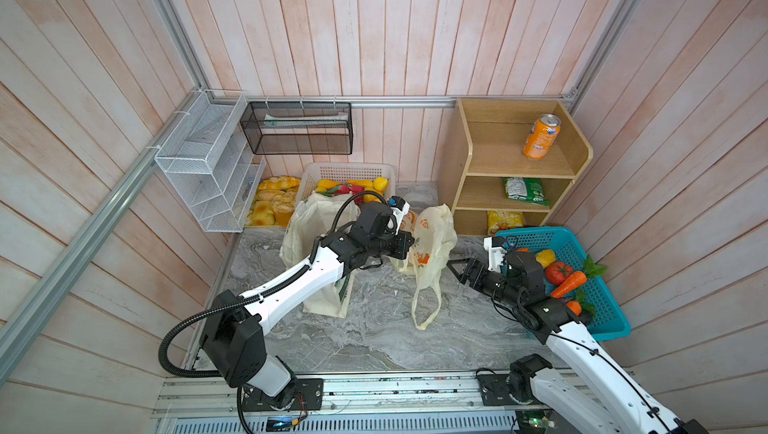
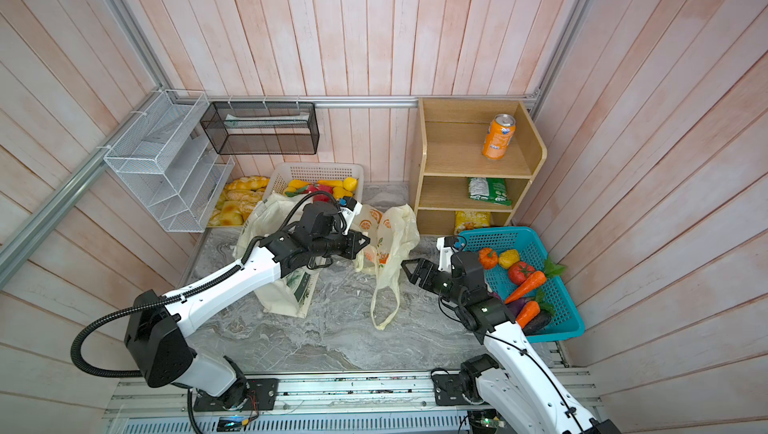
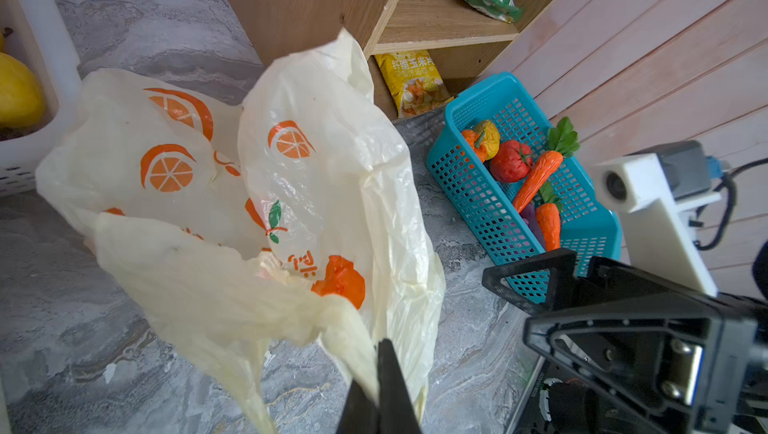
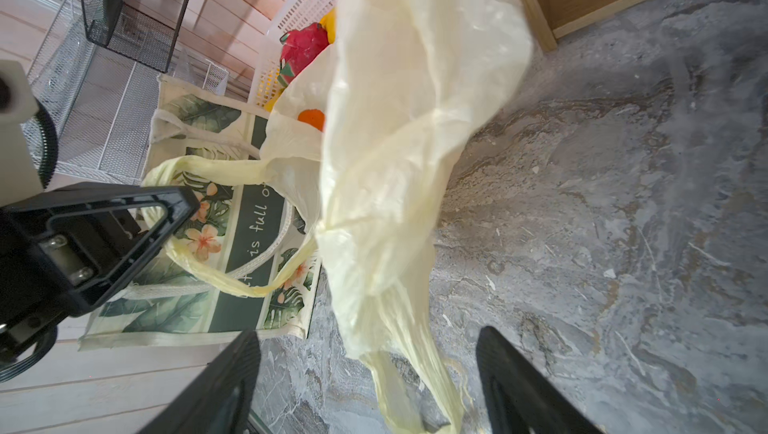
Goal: Place the mixed food into the grocery bags and tie them
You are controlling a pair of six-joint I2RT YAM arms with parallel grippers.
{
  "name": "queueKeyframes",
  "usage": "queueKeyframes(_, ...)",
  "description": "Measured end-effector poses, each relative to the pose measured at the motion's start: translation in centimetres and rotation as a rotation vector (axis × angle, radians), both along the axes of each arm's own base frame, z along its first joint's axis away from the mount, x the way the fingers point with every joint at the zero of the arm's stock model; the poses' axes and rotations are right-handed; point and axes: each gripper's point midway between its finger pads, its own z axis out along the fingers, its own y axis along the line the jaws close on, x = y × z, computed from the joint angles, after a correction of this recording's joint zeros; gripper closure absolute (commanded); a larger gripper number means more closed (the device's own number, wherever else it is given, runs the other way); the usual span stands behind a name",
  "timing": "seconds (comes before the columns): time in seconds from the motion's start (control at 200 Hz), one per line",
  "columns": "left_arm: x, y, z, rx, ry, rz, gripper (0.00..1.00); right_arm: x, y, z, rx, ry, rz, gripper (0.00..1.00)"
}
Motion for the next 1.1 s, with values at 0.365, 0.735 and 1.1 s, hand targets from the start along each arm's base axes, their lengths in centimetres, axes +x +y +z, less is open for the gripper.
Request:
queueKeyframes(0.365, -0.5, -0.3, 0.1, -0.014, 0.014, -0.031, 1.00, -0.6, 2.8, 0.1, -0.046, -0.015, 0.064, 0.24)
queueKeyframes(0.735, -0.8, -1.4, 4.5, -0.071, -0.040, -0.098, 1.00, 1.8, 5.0, -1.5, -0.214, -0.058, 0.121, 0.19)
queueKeyframes(1.1, -1.9, -1.9, 9.4, -0.166, -0.091, -0.178, 1.00, 4.3, 6.1, -3.4, -0.413, -0.107, 0.158, 0.20)
